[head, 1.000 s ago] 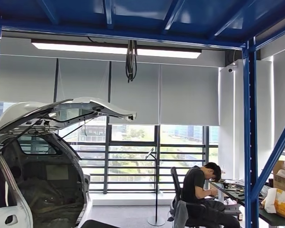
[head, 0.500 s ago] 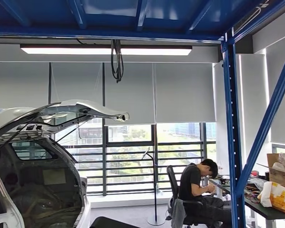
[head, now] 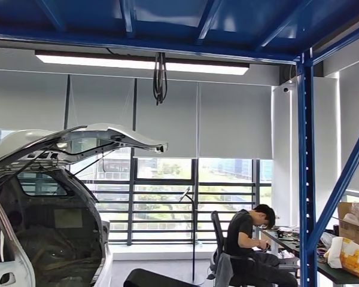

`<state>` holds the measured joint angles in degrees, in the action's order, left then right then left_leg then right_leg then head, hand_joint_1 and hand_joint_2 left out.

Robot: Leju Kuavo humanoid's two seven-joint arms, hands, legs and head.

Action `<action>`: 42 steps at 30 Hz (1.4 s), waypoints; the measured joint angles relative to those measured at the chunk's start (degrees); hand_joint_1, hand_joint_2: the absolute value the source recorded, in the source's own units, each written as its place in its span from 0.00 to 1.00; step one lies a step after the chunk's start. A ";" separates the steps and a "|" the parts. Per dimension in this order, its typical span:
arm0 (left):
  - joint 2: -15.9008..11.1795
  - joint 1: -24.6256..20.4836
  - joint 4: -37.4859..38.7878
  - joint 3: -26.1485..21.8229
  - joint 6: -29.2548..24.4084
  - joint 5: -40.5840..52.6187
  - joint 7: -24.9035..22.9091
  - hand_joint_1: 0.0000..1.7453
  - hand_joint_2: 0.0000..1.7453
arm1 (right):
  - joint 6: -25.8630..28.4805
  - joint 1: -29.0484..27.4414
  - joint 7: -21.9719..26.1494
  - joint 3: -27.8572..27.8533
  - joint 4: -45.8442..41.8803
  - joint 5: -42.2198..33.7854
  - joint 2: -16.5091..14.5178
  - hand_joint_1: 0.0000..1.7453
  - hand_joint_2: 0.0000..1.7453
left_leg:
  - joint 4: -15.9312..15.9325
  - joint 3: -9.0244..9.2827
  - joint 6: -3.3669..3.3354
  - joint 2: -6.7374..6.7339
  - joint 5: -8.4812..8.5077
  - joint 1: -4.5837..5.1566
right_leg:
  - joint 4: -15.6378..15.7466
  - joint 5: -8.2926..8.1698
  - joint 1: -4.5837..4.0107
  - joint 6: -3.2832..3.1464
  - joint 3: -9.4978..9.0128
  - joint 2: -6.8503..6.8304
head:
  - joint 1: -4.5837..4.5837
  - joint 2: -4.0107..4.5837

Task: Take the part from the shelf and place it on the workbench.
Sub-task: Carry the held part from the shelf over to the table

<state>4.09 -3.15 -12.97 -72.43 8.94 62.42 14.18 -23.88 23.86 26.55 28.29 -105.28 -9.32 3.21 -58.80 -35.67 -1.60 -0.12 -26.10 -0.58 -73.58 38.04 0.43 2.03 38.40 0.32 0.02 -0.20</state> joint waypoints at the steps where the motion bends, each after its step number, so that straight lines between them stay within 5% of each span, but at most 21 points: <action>1: -0.04 0.02 0.00 0.00 -0.01 0.05 0.02 0.00 1.00 | -0.07 -0.04 0.05 -0.03 0.00 -0.10 0.09 1.00 1.00 | -0.02 -0.27 0.01 -0.06 0.25 0.05 | -1.04 0.16 0.03 0.07 -0.13 -0.01 | 0.01 0.00; 2: -0.10 0.03 0.00 0.00 -0.01 0.10 0.06 0.00 1.00 | -0.14 -0.05 0.11 -0.08 0.00 -0.24 0.16 1.00 1.00 | -0.04 -0.55 0.05 -0.08 0.51 0.08 | 0.35 -0.75 0.04 0.07 -1.41 -0.02 | 0.01 0.00; 5: -0.25 0.03 0.00 0.00 -0.01 0.43 0.27 0.00 1.00 | -0.44 0.13 0.37 -0.27 -0.15 -0.82 0.25 1.00 1.00 | -0.07 -1.15 0.53 -0.04 1.32 0.16 | 12.48 -4.91 -0.07 -0.46 -9.08 0.00 | -0.01 0.00; 7: -0.36 0.05 0.00 0.00 0.01 0.64 0.39 0.00 1.00 | -0.71 0.24 0.55 -0.34 -0.42 -1.15 0.28 1.00 1.00 | 0.02 -1.36 1.19 -0.01 2.01 0.16 | 16.56 -5.83 -0.38 -1.07 -11.18 0.07 | -0.01 0.00; 10: -0.63 0.16 0.00 0.01 0.02 0.73 0.42 0.00 1.00 | -0.89 0.19 0.68 -0.41 -0.73 -1.48 0.34 1.00 1.00 | 0.09 -1.81 2.23 0.20 2.35 -0.03 | 17.13 -7.12 -0.42 -2.22 -10.46 -0.07 | -0.03 0.00; 12: -0.81 0.31 0.01 0.02 0.05 0.83 0.39 0.00 1.00 | -1.02 0.12 0.77 -0.46 -0.89 -1.68 0.34 1.00 1.00 | -2.86 -3.01 2.75 0.39 -1.31 -0.10 | 17.56 -8.43 -0.13 -3.07 -9.43 -0.32 | -0.05 0.00; 14: -0.87 0.36 0.01 0.03 0.05 1.04 0.34 0.00 1.00 | -1.18 -0.07 0.86 -0.52 -0.98 -1.81 0.36 1.00 1.00 | -9.75 -4.80 3.18 0.39 -6.79 -0.19 | 17.51 -9.50 -0.19 -3.38 -8.03 -0.49 | -0.06 0.00; 16: -0.98 0.34 0.01 0.04 0.04 1.25 0.31 0.00 1.00 | -1.30 -0.34 0.92 -0.55 -1.01 -1.90 0.39 1.00 1.00 | -14.99 -5.16 3.48 0.38 -8.82 -0.29 | 17.33 -10.44 -0.24 -3.31 -6.58 -0.62 | -0.06 0.00; 18: -1.11 0.32 0.01 0.04 0.05 1.39 0.25 0.00 1.00 | -1.34 -0.56 1.01 -0.61 -1.11 -2.02 0.46 1.00 1.00 | -12.53 -1.83 3.61 0.37 -6.82 -0.44 | 16.93 -11.19 -0.21 -3.06 -5.19 -0.64 | -0.06 0.00; 21: -1.37 0.09 0.00 0.05 0.06 1.70 0.20 0.00 1.00 | -1.59 -0.71 1.30 -0.86 -1.80 -2.23 0.53 1.00 1.00 | -1.09 6.08 3.29 0.43 -4.56 -0.48 | 15.88 -11.92 -0.32 -2.38 -3.55 -0.60 | -0.06 0.00; 23: -1.48 -0.02 0.01 0.06 0.06 1.79 0.13 0.00 1.00 | -1.80 -0.87 1.55 -1.05 -2.32 -2.39 0.59 1.00 1.00 | 1.80 7.55 2.73 0.50 -4.91 -0.23 | 15.53 -12.60 -0.38 -1.67 -2.87 -0.60 | -0.05 0.00; 26: -1.59 0.05 0.01 0.07 0.05 1.83 -0.03 0.00 1.00 | -1.89 -1.35 1.87 -1.43 -2.90 -2.66 0.81 1.00 1.00 | 2.03 6.57 1.17 0.15 -3.85 -0.22 | 14.64 -11.81 -0.23 -0.60 -2.12 -0.39 | -0.05 0.00; 30: -1.74 0.01 -0.01 0.07 -0.05 1.87 -0.17 0.00 1.00 | -2.03 -2.12 2.43 -1.96 -3.60 -3.02 1.24 1.00 1.00 | 2.07 4.11 -0.15 -0.29 -1.66 0.00 | 2.22 -2.22 0.05 0.12 1.16 -0.31 | -0.03 0.00; 32: -1.80 0.02 -0.01 0.07 -0.10 1.88 -0.31 0.00 1.00 | -2.09 -2.65 2.62 -2.31 -3.81 -3.19 1.41 1.00 1.00 | 1.93 2.78 -0.19 -0.37 -0.68 0.25 | -0.79 -2.15 0.05 0.17 0.47 -0.32 | -0.04 0.00; 33: -1.82 0.02 -0.01 0.07 -0.11 1.90 -0.35 0.00 1.00 | -2.13 -2.83 2.69 -2.51 -3.90 -3.24 1.48 1.00 1.00 | 1.84 2.15 -0.15 -0.38 -0.22 0.36 | 0.83 -3.57 0.04 0.05 -1.33 -0.31 | -0.04 0.00; 35: -1.83 0.04 0.00 0.07 -0.14 2.00 -0.46 0.00 1.00 | -2.22 -2.99 2.85 -2.89 -4.20 -3.37 1.58 1.00 1.00 | 1.64 1.12 0.04 -0.34 0.62 0.60 | 8.92 -6.13 -0.14 -0.61 -7.32 -0.28 | -0.04 0.00; 37: -1.86 0.10 -0.01 0.07 -0.16 2.21 -0.57 0.00 1.00 | -2.36 -2.99 2.98 -3.17 -4.61 -3.50 1.63 1.00 1.00 | 1.52 0.49 0.52 -0.31 1.49 0.75 | 16.47 -6.44 -0.42 -1.24 -12.05 -0.25 | -0.04 0.00; 40: -2.12 0.22 -0.01 0.07 -0.15 2.38 -0.56 0.00 1.00 | -2.59 -3.12 3.07 -3.49 -4.90 -3.61 1.69 1.00 1.00 | 1.55 -0.17 1.60 -0.21 2.51 0.47 | 18.83 -6.91 -0.69 -2.04 -12.49 -0.37 | -0.03 0.00; 42: -2.30 0.36 0.00 0.08 -0.09 2.42 -0.46 0.00 1.00 | -2.83 -3.18 3.13 -3.63 -4.97 -3.60 1.71 1.00 1.00 | -0.33 -1.15 2.18 -0.03 -0.24 0.32 | 19.06 -8.19 -0.50 -2.95 -11.37 -0.64 | -0.09 -0.02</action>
<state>1.80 -2.80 -12.97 -72.36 8.85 64.84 13.72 -26.71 20.68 29.68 24.66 -110.25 -12.91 4.92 -59.13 -36.82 0.57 -0.15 -26.34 -0.25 -54.52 29.85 -0.07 -0.92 27.04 -0.32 -0.08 -0.21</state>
